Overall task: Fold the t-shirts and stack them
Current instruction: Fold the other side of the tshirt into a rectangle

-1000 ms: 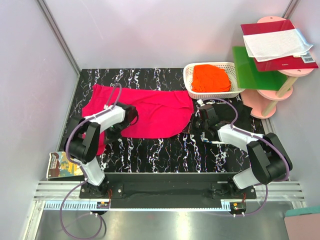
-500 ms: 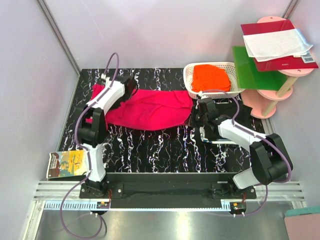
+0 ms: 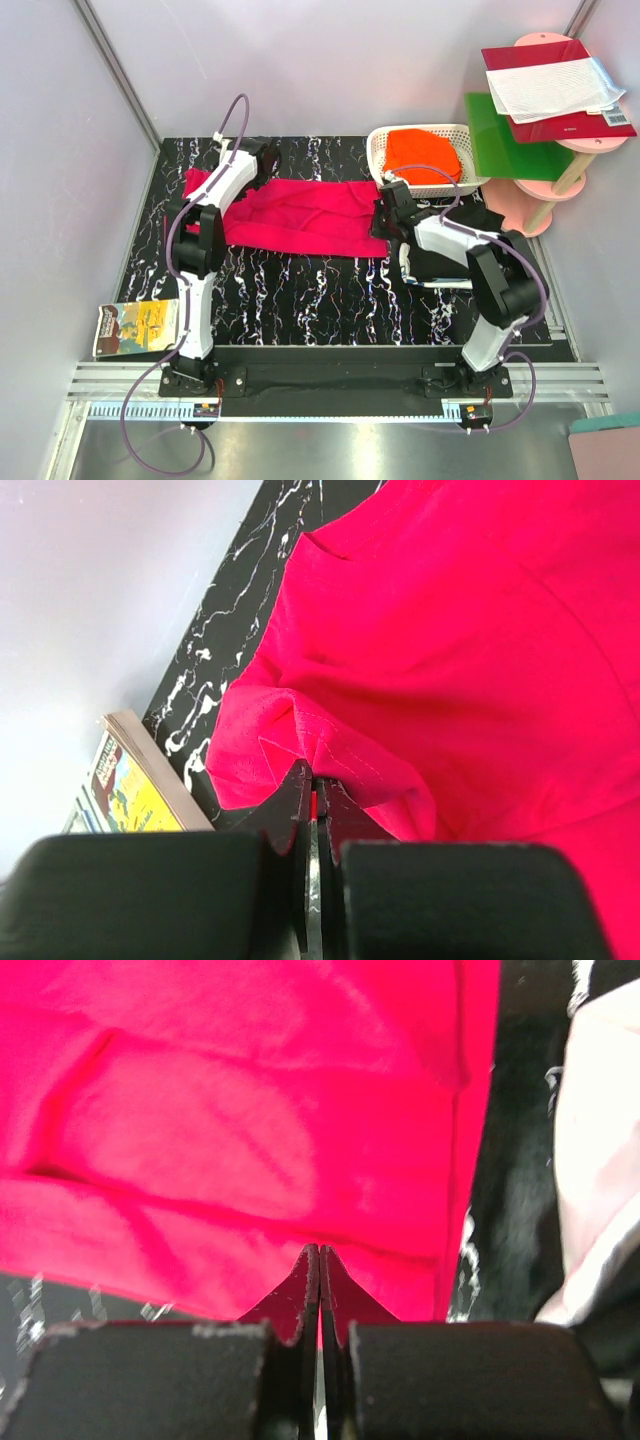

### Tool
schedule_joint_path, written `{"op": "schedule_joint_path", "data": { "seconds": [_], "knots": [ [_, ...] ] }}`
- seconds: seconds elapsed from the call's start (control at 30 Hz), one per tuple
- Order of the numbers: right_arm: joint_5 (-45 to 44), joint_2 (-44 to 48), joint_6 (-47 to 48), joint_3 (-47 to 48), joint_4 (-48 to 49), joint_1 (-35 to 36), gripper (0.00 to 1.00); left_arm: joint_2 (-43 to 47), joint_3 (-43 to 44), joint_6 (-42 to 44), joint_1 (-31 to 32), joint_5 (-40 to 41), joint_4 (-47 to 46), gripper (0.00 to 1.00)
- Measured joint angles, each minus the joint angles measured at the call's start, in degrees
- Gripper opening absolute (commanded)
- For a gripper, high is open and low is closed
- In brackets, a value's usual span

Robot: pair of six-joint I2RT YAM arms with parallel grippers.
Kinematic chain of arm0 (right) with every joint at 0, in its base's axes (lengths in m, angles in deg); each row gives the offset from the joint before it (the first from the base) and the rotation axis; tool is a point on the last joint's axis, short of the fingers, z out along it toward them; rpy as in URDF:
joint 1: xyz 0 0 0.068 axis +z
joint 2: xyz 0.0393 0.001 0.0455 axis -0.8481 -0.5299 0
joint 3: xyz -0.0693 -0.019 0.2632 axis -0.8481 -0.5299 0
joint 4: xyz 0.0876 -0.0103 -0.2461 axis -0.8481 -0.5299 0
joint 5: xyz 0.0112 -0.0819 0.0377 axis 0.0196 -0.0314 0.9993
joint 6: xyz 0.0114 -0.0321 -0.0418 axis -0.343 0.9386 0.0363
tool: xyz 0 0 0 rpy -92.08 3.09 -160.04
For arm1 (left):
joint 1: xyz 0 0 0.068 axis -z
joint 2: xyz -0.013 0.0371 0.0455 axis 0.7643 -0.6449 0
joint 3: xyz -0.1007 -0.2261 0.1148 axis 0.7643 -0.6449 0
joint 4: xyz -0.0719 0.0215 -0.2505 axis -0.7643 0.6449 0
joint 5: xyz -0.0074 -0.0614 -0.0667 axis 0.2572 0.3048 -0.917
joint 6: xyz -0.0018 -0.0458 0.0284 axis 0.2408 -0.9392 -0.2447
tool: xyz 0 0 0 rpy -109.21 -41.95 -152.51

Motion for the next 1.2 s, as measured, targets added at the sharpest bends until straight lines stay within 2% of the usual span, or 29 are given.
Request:
{"op": "schedule_joint_path", "data": {
  "seconds": [0.23,0.27,0.3,0.37,0.4,0.43,0.83,1.2],
  "knots": [
    [-4.2,-5.9,0.5,4.7,-0.6,0.0,0.00,-0.8,1.9,1.0,-0.4,0.8,0.3,0.00],
    [-4.3,-6.0,0.5,5.2,-0.7,0.0,0.08,-0.8,2.2,1.2,-0.5,0.9,0.3,0.00],
    [-4.4,-6.2,0.7,5.9,-1.1,0.0,0.26,-0.8,2.6,1.3,-0.5,1.0,0.3,0.00],
    [-4.7,-6.2,1.1,7.1,-1.6,0.0,0.49,-0.8,3.1,1.6,-0.6,1.2,0.3,0.00],
    [-4.7,-6.2,1.8,7.6,-1.8,0.0,0.72,-0.8,3.2,1.8,-0.7,1.4,0.3,0.00],
    [-4.7,-6.2,1.7,7.8,-1.7,0.0,0.74,-0.8,3.2,1.9,-0.7,1.4,0.4,0.00],
    [-5.6,-3.0,2.6,5.2,-7.3,0.0,0.64,-0.8,-0.7,2.1,-0.7,1.6,0.5,0.00],
    [-5.2,-7.1,2.1,5.0,-7.8,0.0,0.54,-0.9,-2.3,2.1,-0.7,1.6,0.5,0.00]
  ]
}}
